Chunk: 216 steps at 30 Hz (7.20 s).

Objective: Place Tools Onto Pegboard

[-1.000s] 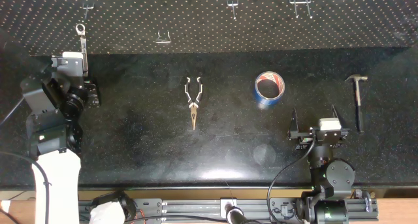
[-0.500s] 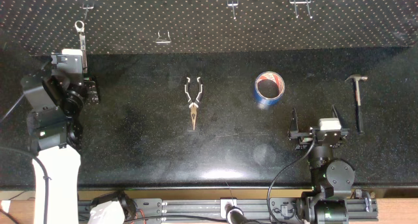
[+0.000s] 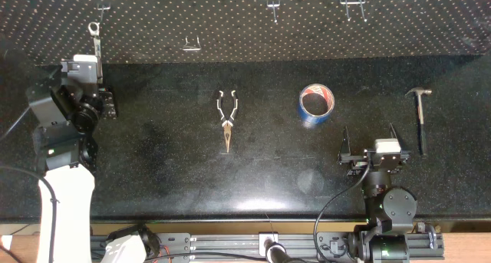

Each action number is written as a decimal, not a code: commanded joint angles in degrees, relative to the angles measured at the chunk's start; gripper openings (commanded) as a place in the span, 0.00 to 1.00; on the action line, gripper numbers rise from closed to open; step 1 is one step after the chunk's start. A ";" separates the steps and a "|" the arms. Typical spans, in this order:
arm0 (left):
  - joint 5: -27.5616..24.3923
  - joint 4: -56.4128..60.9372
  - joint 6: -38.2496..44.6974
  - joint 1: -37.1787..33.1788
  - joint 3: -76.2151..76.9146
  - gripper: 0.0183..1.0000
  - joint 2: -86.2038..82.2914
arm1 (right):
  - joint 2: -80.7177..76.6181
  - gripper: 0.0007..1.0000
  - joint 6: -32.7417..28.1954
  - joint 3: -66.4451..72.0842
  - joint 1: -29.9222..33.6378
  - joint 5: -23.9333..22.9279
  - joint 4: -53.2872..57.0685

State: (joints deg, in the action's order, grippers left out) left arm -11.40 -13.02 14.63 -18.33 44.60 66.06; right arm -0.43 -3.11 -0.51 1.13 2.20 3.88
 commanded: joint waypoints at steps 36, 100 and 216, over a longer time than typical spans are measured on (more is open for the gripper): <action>3.21 -5.64 -0.94 -0.02 0.07 0.01 -6.91 | 0.37 0.98 -0.17 0.28 0.20 -0.28 0.13; 3.67 0.79 -5.38 3.74 -1.09 0.01 -2.95 | 0.37 0.97 -0.17 0.28 0.20 -0.28 0.13; 6.84 -56.11 -39.60 38.86 35.45 0.98 13.35 | 0.37 0.97 -0.17 0.28 0.20 -0.28 0.13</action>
State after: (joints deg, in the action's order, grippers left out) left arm -17.78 -66.96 -16.62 12.91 76.27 74.11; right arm -0.40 -3.11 -0.49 1.13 2.20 3.88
